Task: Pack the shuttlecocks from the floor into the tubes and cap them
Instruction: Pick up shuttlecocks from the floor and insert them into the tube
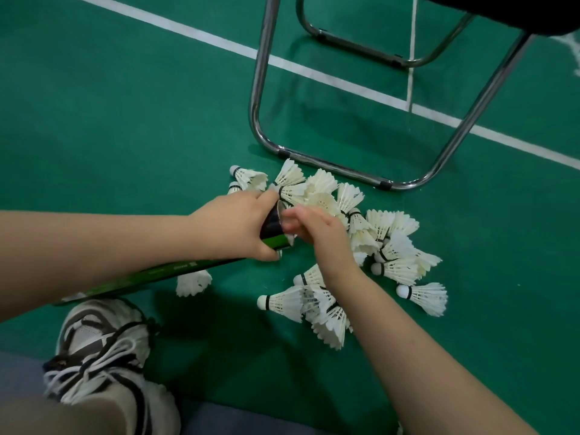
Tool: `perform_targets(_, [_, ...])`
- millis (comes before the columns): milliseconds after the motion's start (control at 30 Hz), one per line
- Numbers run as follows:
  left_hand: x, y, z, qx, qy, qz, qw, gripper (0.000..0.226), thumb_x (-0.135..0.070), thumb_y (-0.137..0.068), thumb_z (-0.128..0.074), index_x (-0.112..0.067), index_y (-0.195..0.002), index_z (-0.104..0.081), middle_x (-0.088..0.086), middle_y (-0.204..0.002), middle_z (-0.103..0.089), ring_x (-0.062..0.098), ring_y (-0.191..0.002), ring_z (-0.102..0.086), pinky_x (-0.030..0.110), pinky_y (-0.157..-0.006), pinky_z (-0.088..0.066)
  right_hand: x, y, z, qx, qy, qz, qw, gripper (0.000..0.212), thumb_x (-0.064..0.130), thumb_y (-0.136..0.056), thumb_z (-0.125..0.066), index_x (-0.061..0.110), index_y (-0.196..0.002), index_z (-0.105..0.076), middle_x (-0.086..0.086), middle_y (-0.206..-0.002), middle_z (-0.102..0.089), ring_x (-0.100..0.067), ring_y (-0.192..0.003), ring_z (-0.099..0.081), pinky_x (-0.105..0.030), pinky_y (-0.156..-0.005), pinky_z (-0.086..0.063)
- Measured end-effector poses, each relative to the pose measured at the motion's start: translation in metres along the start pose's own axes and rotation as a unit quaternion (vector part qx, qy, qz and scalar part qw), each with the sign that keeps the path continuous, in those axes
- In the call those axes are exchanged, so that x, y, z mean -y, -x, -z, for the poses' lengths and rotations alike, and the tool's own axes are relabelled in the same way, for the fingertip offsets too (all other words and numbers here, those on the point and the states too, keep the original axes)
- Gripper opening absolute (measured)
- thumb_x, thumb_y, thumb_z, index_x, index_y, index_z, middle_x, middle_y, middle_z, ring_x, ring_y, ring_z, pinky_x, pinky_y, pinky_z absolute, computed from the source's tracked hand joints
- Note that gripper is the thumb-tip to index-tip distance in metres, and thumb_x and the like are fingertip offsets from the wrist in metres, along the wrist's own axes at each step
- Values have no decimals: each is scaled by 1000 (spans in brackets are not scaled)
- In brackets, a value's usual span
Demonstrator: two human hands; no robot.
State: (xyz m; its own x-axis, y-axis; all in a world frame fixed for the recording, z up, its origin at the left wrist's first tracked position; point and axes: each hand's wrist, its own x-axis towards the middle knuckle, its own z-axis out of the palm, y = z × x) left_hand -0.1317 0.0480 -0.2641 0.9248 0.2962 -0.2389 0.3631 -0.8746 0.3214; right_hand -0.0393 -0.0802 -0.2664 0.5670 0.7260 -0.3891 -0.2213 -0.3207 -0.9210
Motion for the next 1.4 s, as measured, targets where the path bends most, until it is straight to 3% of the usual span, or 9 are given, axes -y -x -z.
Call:
perform_targets(100, [-2, 3, 1, 3, -14, 1, 1000, 63, -59, -64, -69, -21, -97, -31, 0, -91, -48, 21, -81, -50, 35, -68, -48, -24, 4, 20, -145, 89, -37, 985, 19, 26, -90, -51, 21, -79, -66, 6, -72, -66, -12, -76, -62, -30, -77, -47])
perform_targets(200, [-5, 7, -1, 16, -20, -2, 1000, 67, -59, -65, -69, -18, -106, -35, 1, -96, -50, 21, -84, -50, 35, -70, -48, -57, 18, 28, -114, 279, -117, 946, 20, 32, -91, -48, 19, -94, -63, 1, -86, -66, -17, -80, -60, -28, -65, -43])
perform_targets(333, [-9, 7, -2, 32, -25, -8, 999, 64, -57, -65, -70, -16, -103, -39, 2, -96, -51, 20, -82, -49, 33, -65, -45, -79, 32, 19, -66, 480, -139, 864, 28, 37, -90, -47, 13, -87, -62, -4, -83, -64, -23, -78, -58, -29, -61, -39])
perform_targets(467, [-12, 8, -6, 32, -22, -13, 999, 64, -55, -64, -71, -15, -101, -40, 2, -96, -52, 21, -82, -50, 34, -66, -46, -90, 35, 5, -39, 540, -152, 827, 27, 38, -88, -47, 13, -90, -59, -8, -92, -63, -29, -93, -58, -29, -65, -34])
perform_targets(700, [-14, 11, -10, 34, -36, -20, 999, 69, -57, -64, -71, -15, -109, -40, 1, -100, -54, 21, -86, -53, 35, -71, -48, -104, 39, -3, -77, 494, -172, 849, 23, 27, -93, -43, 17, -101, -62, -4, -102, -66, -25, -92, -59, -28, -66, -36])
perform_targets(967, [-10, 8, -4, 27, -20, -12, 999, 67, -57, -64, -71, -15, -106, -41, 2, -97, -53, 20, -84, -51, 33, -67, -46, -81, 29, 19, -140, 161, -191, 958, 12, 18, -85, -52, 13, -78, -61, 1, -76, -58, -17, -73, -51, -31, -65, -40])
perform_targets(1033, [-8, 6, -2, 25, -20, -6, 999, 67, -57, -65, -71, -15, -107, -40, 2, -97, -53, 20, -84, -51, 34, -68, -47, -74, 25, 24, -127, 117, -194, 966, 13, 16, -85, -53, 17, -75, -61, 1, -77, -60, -17, -74, -54, -31, -68, -43])
perform_targets(1200, [-3, 6, -1, 27, -21, 11, 999, 64, -57, -65, -70, -18, -101, -34, 1, -96, -51, 20, -83, -48, 35, -69, -47, -54, 23, 37, -137, 14, -172, 976, 15, 13, -88, -54, 16, -74, -59, 4, -64, -54, -10, -51, -39, -18, -43, -28])
perform_targets(1400, [-1, 5, 0, 37, -24, 19, 999, 63, -57, -66, -69, -17, -101, -35, 0, -93, -48, 20, -81, -49, 34, -67, -46, -36, 19, 47, -210, -60, -32, 975, 29, 4, -79, -48, 17, -54, -40, 3, -60, -39, -11, -58, -32, -28, -56, -26])
